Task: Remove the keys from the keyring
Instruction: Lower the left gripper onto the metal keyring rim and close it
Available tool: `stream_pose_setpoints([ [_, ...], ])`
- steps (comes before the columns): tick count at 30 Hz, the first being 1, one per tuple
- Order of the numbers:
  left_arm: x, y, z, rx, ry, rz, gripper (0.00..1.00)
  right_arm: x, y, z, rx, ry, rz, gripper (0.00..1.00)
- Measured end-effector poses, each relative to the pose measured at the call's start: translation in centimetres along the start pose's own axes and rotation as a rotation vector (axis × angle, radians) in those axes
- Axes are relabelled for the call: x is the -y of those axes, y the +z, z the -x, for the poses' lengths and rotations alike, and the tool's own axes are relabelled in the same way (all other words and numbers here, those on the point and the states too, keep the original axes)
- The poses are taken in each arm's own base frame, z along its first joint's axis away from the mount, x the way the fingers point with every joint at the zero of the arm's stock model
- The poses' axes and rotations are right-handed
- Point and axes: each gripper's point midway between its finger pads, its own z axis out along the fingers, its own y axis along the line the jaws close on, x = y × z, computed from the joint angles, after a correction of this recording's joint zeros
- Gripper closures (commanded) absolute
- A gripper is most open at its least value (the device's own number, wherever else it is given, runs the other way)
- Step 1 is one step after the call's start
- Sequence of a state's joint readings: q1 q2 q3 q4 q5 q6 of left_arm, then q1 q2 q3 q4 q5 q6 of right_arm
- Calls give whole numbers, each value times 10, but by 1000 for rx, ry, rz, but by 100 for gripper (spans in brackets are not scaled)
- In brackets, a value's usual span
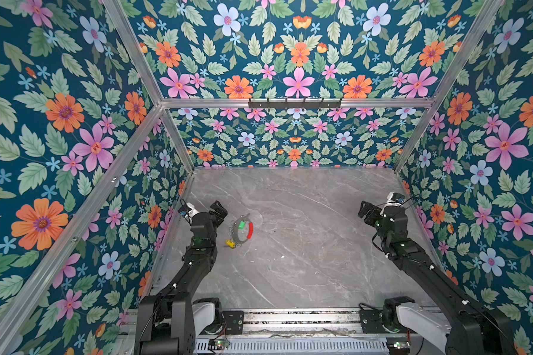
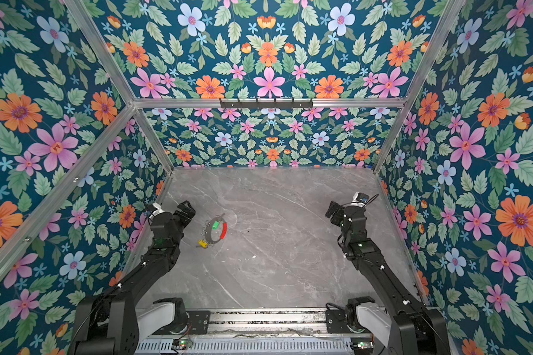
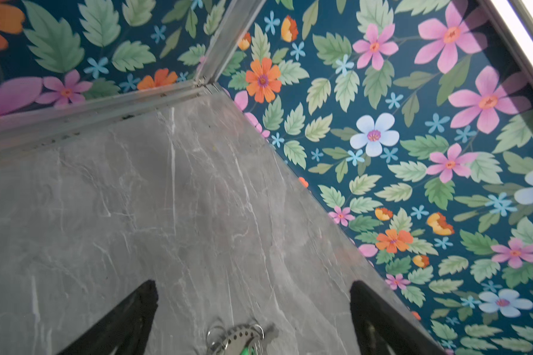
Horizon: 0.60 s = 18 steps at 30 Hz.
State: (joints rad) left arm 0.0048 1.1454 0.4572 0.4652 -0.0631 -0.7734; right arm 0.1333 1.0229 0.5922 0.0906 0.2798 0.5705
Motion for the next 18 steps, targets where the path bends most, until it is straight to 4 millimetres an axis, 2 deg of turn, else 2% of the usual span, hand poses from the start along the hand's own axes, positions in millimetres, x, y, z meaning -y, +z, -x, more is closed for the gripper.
stream_pose_setpoints([
  [3, 9, 7, -9, -65, 30, -36, 22, 28, -2, -2, 4, 139, -74, 1],
  [5, 10, 12, -20, -117, 51, -45, 27, 42, -1, -20, -25, 190, -87, 1],
  [6, 9, 15, -27, -150, 54, -43, 28, 42, 0, -31, -62, 199, -70, 1],
  [8, 3, 20, -40, -207, 66, -26, 33, 35, 0, -36, -99, 205, -34, 1],
  [10, -3, 25, -55, -270, 73, -14, 38, 22, 0, -30, -115, 209, 13, 1],
  [13, -13, 29, -75, -349, 71, 16, 41, 3, -1, -25, -159, 174, 75, 12],
  [18, -30, 29, -102, -441, 63, 48, 51, -11, -5, -42, -263, 123, 154, 18],
])
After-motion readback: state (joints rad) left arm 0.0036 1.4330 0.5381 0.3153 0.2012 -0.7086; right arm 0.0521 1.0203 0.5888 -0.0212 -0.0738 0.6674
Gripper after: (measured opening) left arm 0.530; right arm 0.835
